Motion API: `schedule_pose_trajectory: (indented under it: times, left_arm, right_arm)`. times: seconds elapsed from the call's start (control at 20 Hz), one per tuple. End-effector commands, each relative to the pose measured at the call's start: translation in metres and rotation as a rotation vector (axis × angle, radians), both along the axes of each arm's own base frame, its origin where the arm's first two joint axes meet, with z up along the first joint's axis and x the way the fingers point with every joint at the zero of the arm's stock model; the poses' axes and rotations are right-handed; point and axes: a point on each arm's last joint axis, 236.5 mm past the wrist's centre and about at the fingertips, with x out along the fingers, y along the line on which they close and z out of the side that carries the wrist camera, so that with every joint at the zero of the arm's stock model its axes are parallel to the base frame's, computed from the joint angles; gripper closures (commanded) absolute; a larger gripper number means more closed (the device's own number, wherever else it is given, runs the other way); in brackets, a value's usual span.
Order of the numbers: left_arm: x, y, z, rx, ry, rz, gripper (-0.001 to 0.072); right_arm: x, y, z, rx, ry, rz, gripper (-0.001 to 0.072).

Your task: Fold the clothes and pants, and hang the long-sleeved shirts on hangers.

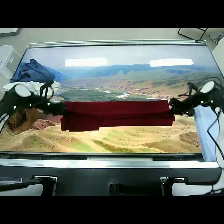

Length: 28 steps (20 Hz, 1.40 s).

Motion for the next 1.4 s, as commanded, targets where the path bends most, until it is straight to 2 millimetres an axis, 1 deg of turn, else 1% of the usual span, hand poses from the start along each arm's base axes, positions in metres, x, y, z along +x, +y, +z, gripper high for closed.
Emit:
schedule_pose_trajectory:
  times: [0.0,0.1,0.15,0.3,0.35,0.4,0.45,0.5,0.55,0.6,0.65,0.7,0.75,0.8,0.9,1.0,1.05,1.1,1.15,1.2,1.25,1.3,1.35]
  left_arm:
    - [0.054,0.001,-0.011,-0.001,-0.002,0.046,0.0682]
    - [0.066,-0.002,-0.026,-0.001,0.013,0.038,0.0683]
    - [0.069,-0.004,-0.035,0.0,0.026,0.035,0.0682]
    - [0.073,-0.007,-0.059,0.003,0.054,0.039,0.0681]
    - [0.072,-0.007,-0.063,0.003,0.065,0.038,0.0677]
    - [0.07,-0.007,-0.064,0.002,0.073,0.035,0.0601]
    - [0.066,-0.007,-0.062,-0.001,0.091,0.025,0.0399]
    - [0.06,-0.004,-0.056,-0.007,0.119,0.01,0.0174]
    - [0.055,0.0,-0.049,-0.014,0.142,-0.001,0.0129]
    - [0.052,0.006,-0.041,-0.019,0.155,-0.005,0.0129]
    - [0.052,0.01,-0.032,-0.021,0.145,-0.002,0.0129]
    - [0.054,0.012,-0.022,-0.02,0.122,0.003,0.0129]
    - [0.055,0.012,-0.012,-0.018,0.098,0.003,0.0129]
    - [0.055,0.009,-0.001,-0.02,0.074,-0.002,0.0129]
    - [0.054,-0.005,0.026,-0.05,0.019,-0.016,0.0129]
    - [0.051,-0.022,0.051,-0.082,-0.031,-0.038,0.013]
    - [0.05,-0.03,0.061,-0.094,-0.051,-0.052,0.0129]
    - [0.048,-0.039,0.069,-0.101,-0.072,-0.066,0.013]
    - [0.047,-0.046,0.074,-0.101,-0.089,-0.08,0.013]
    - [0.046,-0.055,0.077,-0.103,-0.103,-0.095,0.013]
    - [0.045,-0.063,0.077,-0.104,-0.108,-0.111,0.013]
    - [0.045,-0.072,0.076,-0.104,-0.116,-0.124,0.0131]
    - [0.048,-0.083,0.075,-0.106,-0.135,-0.134,0.0134]
  right_arm:
    - [0.049,0.0,-0.015,0.009,-0.059,-0.046,0.0673]
    - [0.063,0.004,-0.023,0.039,-0.084,-0.076,0.0672]
    - [0.066,0.008,-0.028,0.062,-0.084,-0.088,0.0672]
    - [0.064,0.017,-0.044,0.109,-0.046,-0.101,0.0669]
    - [0.064,0.02,-0.043,0.124,-0.045,-0.106,0.0652]
    - [0.064,0.021,-0.038,0.136,-0.044,-0.105,0.0573]
    - [0.062,0.017,-0.03,0.132,-0.042,-0.084,0.0415]
    - [0.057,0.01,-0.021,0.118,-0.042,-0.044,0.0173]
    - [0.05,-0.005,-0.015,0.092,-0.032,-0.033,0.0061]
    - [0.041,-0.02,-0.017,0.075,0.001,-0.052,0.0039]
    - [0.028,-0.029,-0.023,0.081,0.052,-0.063,0.0017]
    - [0.018,-0.031,-0.03,0.112,0.102,-0.071,0.0005]
    - [0.013,-0.027,-0.037,0.142,0.138,-0.067,0.0003]
    - [0.013,-0.019,-0.044,0.173,0.144,-0.044,0.0003]
    - [0.026,-0.004,-0.053,0.227,0.119,-0.053,0.0002]
    - [0.046,0.006,-0.056,0.264,0.059,-0.089,0.0005]
    - [0.053,0.011,-0.056,0.276,0.034,-0.1,0.0026]
    - [0.059,0.014,-0.056,0.279,0.018,-0.109,0.0088]
    - [0.061,0.02,-0.056,0.282,0.016,-0.104,0.027]
    - [0.061,0.026,-0.055,0.286,0.017,-0.092,0.0494]
    - [0.061,0.033,-0.05,0.309,0.014,-0.081,0.0678]
    - [0.06,0.041,-0.04,0.343,-0.002,-0.046,0.0671]
    - [0.06,0.052,-0.023,0.388,-0.033,0.001,0.0673]
